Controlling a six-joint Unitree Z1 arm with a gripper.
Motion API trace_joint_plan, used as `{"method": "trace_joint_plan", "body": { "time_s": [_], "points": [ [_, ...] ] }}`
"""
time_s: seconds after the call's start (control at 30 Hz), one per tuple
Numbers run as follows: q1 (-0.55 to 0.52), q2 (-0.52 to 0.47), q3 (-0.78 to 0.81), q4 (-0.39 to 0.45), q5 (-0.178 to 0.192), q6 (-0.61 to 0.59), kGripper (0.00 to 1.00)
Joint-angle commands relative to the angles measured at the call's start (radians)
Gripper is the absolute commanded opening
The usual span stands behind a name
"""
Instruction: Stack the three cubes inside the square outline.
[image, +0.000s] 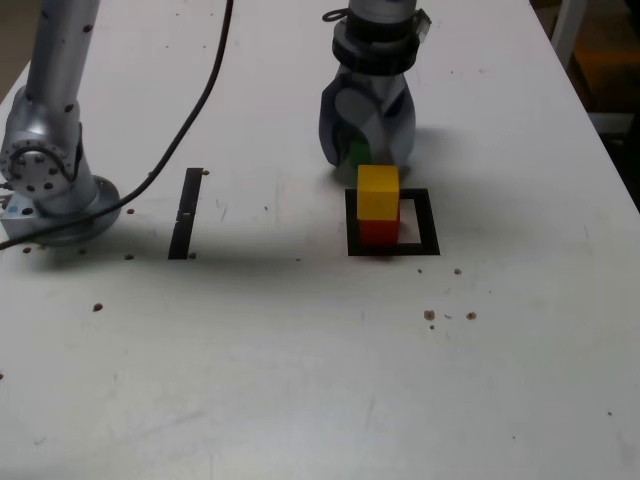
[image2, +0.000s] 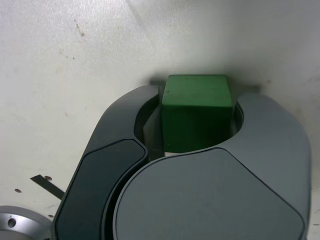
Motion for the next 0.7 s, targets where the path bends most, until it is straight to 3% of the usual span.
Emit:
{"method": "trace_joint_plan", "body": {
  "time_s": [0.0, 0.2, 0.33, 0.57, 0.67],
  "points": [
    [0.014, -0.017, -0.021, 0.019, 0.009, -0.020, 0.20],
    [0.050, -0.048, -0.146, 0.164, 0.100, -0.107, 0.18],
    [0.059, -0.055, -0.214, 0.261, 0.141, -0.145, 0.18],
    [0.045, -0.079, -0.347, 0.434, 0.159, -0.222, 0.18],
    [0.010, -0.095, -0.481, 0.564, 0.154, -0.278, 0.18]
  ]
}}
